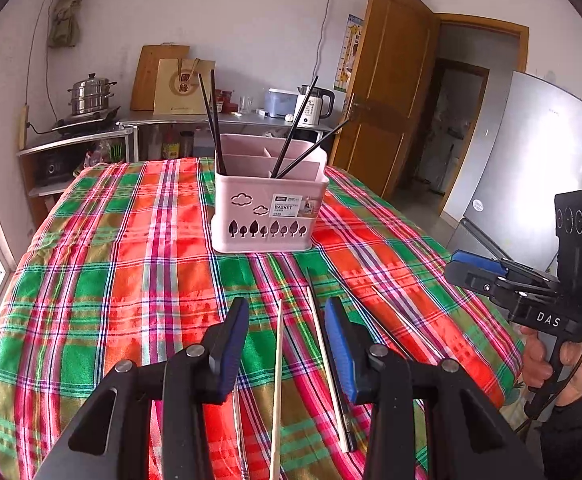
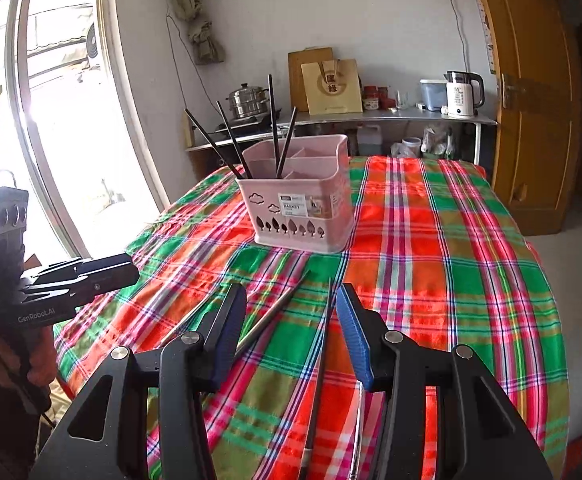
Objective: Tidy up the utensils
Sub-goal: 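Withdraw both tools from the basket toward the remaining chopsticks, then close the right tool on a dark chopstick while the left tool grasps another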
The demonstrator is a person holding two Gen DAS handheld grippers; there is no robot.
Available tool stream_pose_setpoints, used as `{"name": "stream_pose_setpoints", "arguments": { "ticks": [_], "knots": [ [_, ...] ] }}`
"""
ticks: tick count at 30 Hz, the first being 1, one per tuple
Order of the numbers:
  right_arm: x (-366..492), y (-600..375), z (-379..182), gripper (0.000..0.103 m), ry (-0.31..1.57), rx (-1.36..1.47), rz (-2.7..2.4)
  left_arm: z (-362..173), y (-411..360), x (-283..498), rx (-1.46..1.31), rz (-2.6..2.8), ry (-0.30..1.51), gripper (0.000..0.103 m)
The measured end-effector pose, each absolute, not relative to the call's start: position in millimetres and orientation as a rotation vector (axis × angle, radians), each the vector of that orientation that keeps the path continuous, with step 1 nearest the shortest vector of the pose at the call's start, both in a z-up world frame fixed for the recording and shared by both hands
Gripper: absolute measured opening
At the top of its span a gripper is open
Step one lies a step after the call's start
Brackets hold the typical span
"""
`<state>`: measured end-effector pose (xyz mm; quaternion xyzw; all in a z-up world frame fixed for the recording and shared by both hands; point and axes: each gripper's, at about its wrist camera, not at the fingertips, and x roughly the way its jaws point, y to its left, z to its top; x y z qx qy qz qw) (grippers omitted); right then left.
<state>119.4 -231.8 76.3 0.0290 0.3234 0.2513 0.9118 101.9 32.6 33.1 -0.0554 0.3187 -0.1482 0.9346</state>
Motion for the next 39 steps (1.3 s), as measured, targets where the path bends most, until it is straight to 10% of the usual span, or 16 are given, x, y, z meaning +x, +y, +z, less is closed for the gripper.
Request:
{"name": "stream_pose_setpoints", "arguments": {
  "ticks": [10, 39],
  "knots": [
    [132, -224, 47, 0.020, 0.750, 0.013, 0.481, 13, 5, 130, -0.084, -0.361, 0.749, 0.032],
    [170, -218, -15, 0.015, 0.951, -0.020, 0.488, -58, -38, 200, -0.201, -0.509, 0.994, 0.032]
  ]
}}
